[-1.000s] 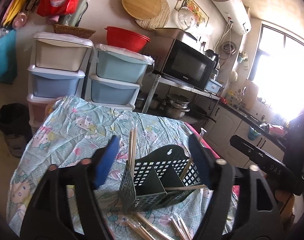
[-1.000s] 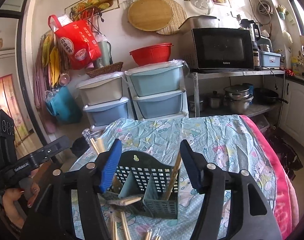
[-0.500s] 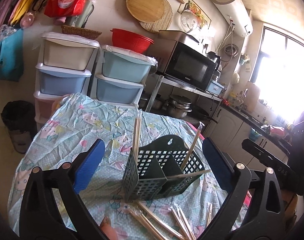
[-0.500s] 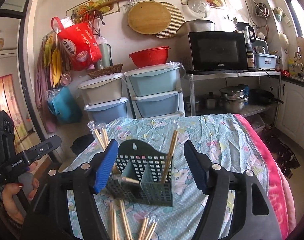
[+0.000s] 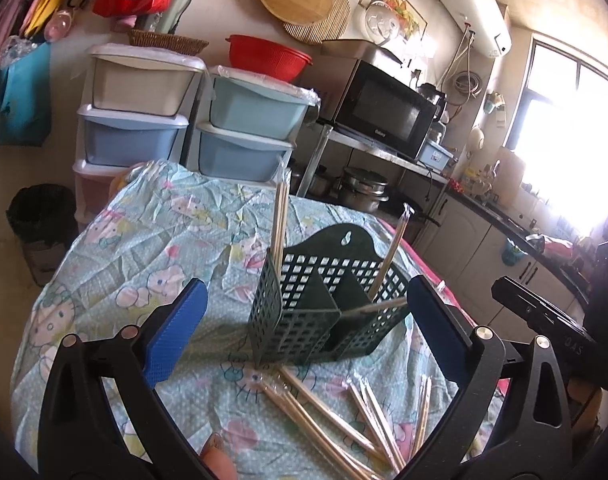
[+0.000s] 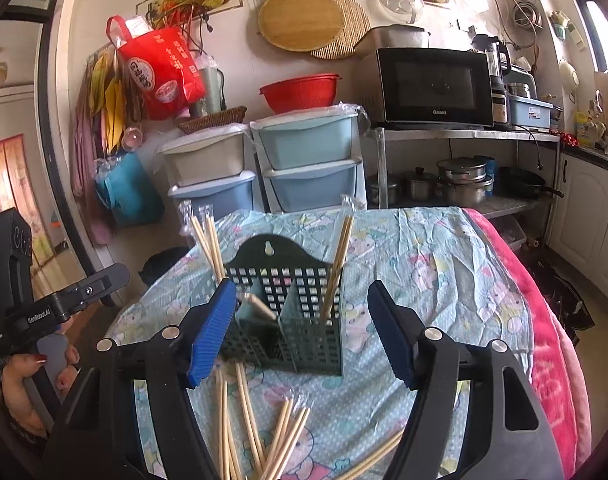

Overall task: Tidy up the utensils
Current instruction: 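Withdraw both tools from the holder toward the remaining chopsticks, then lower the right tool onto a loose wooden chopstick and close it while the left tool grasps another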

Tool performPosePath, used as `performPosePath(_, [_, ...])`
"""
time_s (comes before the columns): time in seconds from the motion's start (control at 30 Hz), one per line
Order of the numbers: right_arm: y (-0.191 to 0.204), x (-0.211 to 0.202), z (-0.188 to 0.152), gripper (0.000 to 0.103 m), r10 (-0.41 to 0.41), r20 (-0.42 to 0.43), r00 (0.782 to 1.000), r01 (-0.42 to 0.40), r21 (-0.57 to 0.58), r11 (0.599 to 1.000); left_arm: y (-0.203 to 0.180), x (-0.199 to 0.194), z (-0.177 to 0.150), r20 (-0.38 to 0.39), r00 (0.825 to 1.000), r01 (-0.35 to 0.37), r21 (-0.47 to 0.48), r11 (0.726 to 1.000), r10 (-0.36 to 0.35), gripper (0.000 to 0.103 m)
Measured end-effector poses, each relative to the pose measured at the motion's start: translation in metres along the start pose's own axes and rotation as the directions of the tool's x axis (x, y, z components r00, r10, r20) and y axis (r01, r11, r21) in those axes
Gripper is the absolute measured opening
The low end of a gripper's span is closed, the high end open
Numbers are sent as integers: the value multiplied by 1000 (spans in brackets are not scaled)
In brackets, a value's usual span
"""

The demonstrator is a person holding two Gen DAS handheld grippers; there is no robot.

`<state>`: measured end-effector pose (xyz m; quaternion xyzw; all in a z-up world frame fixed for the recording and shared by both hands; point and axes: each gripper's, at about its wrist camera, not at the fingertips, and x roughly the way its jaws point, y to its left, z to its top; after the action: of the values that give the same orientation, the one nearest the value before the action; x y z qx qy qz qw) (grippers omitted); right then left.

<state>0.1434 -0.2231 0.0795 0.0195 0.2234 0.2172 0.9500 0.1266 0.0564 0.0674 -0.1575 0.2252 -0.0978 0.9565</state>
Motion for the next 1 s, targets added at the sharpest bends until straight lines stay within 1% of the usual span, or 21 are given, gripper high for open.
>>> performPosePath(0.3, [-5, 4, -26, 66, -4, -62, 998, 5, 11, 1000, 8, 7, -16, -52, 998, -19, -18, 1000, 18, 92])
performPosePath(0.53, [-6, 12, -45, 66, -9, -119, 993, 9, -1, 1000, 8, 18, -34, -119, 992, -40, -9, 999, 38, 92])
performPosePath(0.83, [-9, 29, -69, 66, 0, -207, 978, -2, -6, 1000, 9, 38, -60, -215, 975, -61, 14, 998, 63, 92])
performPosePath(0.93, [-10, 36, -78, 66, 4, -244, 970, -6, -8, 1000, 12, 47, -69, -259, 963, -76, 14, 997, 77, 92])
performPosePath(0.97, [-10, 40, -81, 66, 5, -260, 966, -7, -8, 1000, 13, 51, -72, -280, 957, -80, 9, 997, 79, 90])
performPosePath(1.0, [-11, 43, -84, 66, 5, -273, 962, -8, -8, 1000, 15, 54, -76, -298, 951, -81, 3, 997, 79, 84])
